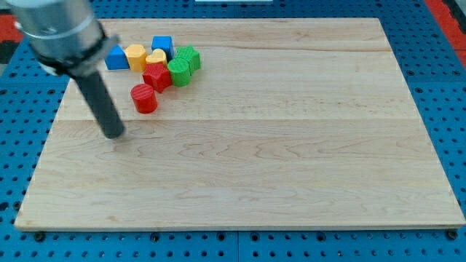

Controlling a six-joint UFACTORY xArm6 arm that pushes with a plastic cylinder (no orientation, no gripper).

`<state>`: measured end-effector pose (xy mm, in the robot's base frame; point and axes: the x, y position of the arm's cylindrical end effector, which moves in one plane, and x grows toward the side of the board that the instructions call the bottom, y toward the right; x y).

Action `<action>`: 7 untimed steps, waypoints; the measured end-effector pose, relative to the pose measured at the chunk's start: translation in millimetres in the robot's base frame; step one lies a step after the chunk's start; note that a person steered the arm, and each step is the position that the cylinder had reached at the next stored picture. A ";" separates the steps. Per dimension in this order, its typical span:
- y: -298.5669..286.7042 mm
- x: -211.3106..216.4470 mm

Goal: Push red circle towards group of blocks

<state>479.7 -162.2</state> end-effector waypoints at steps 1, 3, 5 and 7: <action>33.6 -16.6; 21.7 -71.6; -10.5 -59.3; -28.9 -55.6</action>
<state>424.1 -191.0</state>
